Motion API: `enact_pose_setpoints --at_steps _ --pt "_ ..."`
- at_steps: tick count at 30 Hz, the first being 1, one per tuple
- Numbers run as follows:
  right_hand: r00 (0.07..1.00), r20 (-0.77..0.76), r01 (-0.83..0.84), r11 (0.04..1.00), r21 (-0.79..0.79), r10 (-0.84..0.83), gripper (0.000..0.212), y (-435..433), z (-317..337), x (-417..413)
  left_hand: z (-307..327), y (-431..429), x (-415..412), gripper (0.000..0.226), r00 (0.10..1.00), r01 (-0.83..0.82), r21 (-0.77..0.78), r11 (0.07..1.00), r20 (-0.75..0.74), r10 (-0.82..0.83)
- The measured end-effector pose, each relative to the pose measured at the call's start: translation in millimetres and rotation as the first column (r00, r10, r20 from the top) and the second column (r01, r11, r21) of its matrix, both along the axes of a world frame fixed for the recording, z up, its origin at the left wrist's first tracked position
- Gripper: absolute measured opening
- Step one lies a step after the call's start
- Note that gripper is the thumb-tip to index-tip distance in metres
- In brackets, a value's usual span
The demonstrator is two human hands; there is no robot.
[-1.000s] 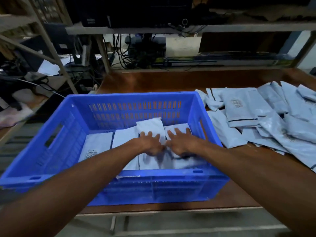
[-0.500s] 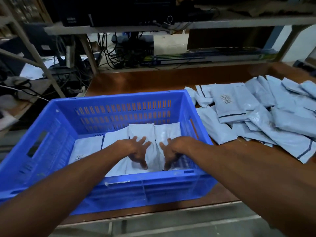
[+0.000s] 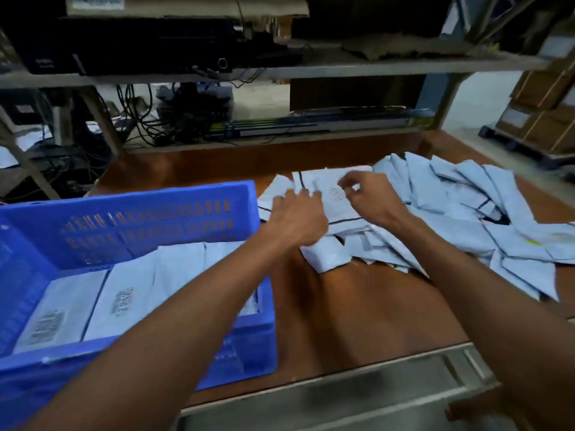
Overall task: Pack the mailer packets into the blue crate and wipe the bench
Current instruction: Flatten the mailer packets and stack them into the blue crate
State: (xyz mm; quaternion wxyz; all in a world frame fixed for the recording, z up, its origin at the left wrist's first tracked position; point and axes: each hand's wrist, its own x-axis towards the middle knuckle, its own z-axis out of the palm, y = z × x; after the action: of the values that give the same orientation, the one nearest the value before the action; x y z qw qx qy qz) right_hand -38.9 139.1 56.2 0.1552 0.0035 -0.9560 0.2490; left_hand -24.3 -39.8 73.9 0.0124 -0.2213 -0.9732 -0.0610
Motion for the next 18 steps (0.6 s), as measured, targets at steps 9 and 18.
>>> enact_pose_setpoints --at_steps 9,18 --pt "0.960 0.245 -0.205 0.937 0.281 0.137 0.048 62.8 -107.9 -24.9 -148.9 87.4 -4.8 0.062 0.936 -0.152 -0.091 0.984 0.307 0.173" --pt "0.944 0.312 -0.230 0.894 0.385 0.108 0.056 44.5 -162.2 -33.9 -197.0 39.9 16.9 0.077 0.976 -0.168 -0.013 0.986 0.135 0.169"
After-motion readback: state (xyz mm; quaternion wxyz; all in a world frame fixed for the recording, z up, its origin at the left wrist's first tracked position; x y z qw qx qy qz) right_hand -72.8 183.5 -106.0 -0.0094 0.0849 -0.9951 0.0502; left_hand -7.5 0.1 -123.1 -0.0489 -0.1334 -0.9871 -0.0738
